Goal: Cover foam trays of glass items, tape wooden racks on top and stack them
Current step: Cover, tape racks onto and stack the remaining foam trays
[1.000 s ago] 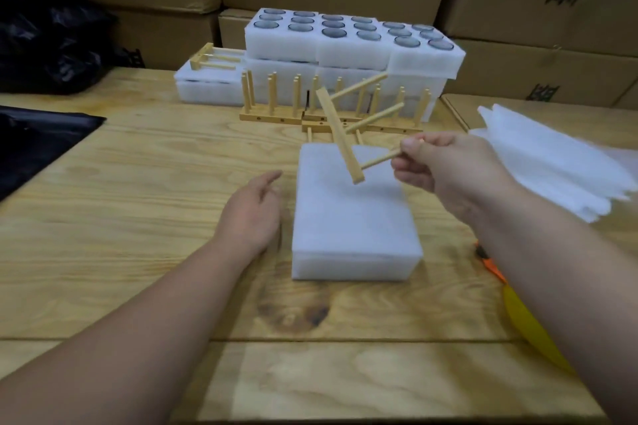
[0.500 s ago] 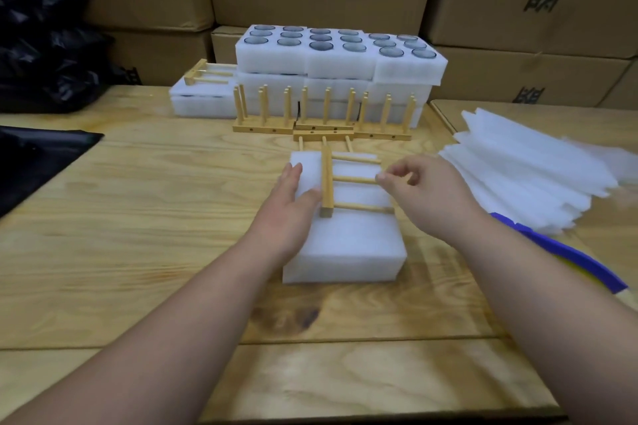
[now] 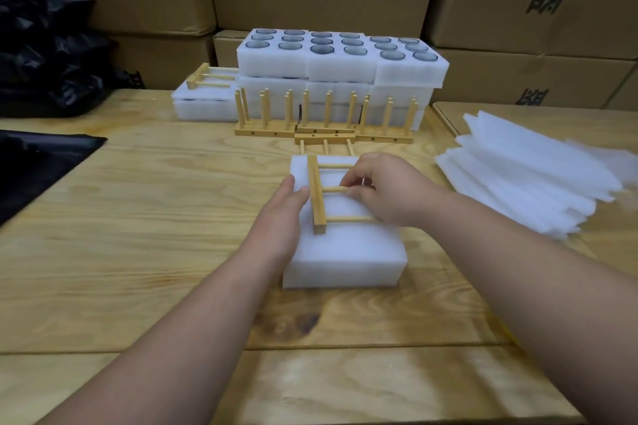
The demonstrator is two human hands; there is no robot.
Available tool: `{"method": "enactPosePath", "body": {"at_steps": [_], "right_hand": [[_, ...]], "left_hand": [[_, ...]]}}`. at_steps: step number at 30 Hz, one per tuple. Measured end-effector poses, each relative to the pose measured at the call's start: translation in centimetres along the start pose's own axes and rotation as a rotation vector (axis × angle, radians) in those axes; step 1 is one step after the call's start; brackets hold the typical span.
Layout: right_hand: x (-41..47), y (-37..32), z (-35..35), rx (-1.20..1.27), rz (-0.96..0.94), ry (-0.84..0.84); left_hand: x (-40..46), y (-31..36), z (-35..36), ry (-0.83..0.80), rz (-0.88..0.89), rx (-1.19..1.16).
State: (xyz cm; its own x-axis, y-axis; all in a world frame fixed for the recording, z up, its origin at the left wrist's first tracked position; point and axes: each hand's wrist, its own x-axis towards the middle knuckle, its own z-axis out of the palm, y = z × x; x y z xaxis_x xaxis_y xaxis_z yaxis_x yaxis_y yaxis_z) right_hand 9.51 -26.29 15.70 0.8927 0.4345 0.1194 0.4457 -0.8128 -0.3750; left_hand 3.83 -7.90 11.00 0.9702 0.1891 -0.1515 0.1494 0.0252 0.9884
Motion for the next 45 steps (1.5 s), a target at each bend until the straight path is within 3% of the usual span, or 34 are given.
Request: {"method": "enactPosePath", "body": {"at_steps": [7,13,19,23,27,32,35,38,42,45], "right_hand": [[-0.9,0.3,0.7,0.034,-0.026,0.022],[-1.1,0.6,0.5,0.071,0.023,0.025],[-3.7,1.3,-3.2,0.138,0.056,0.129],[-7.4,3.3,-7.5,0.112,0.097,0.186],[-11.8,6.0,-10.9,0.005,0.272,0.147],[-17.0,10.9,-11.5,-0.111,0.470,0.109],[-20.0,15.2,-10.6,-0.040,0.624,0.167],[-23.0,17.8,-8.7,0.119,0.753,0.136],[-24.1,16.2,-6.7,0.295,0.781,-0.018],[-23.4,14.0,-6.3,0.371,0.793,0.044]], "left_hand": [[-0.3,0.2,-0.1,-0.041,0.010,0.147],[-0.4,0.7,-0.2,-0.091,0.065,0.419],[-0.7,2.4,0.6,-0.150,0.357,0.739],[-1.2,2.5,0.9,-0.230,0.456,1.001],[-1.5,2.6,1.8,-0.237,0.506,1.149],[-1.4,2.9,2.8,-0.266,0.533,1.222],[-1.7,2.9,3.1,-0.290,0.529,1.215],[-2.4,3.3,3.3,-0.208,0.642,1.041],[-3.9,4.5,4.0,-0.110,0.829,0.820],[-5.1,5.4,4.7,-0.119,0.853,0.753]]}}
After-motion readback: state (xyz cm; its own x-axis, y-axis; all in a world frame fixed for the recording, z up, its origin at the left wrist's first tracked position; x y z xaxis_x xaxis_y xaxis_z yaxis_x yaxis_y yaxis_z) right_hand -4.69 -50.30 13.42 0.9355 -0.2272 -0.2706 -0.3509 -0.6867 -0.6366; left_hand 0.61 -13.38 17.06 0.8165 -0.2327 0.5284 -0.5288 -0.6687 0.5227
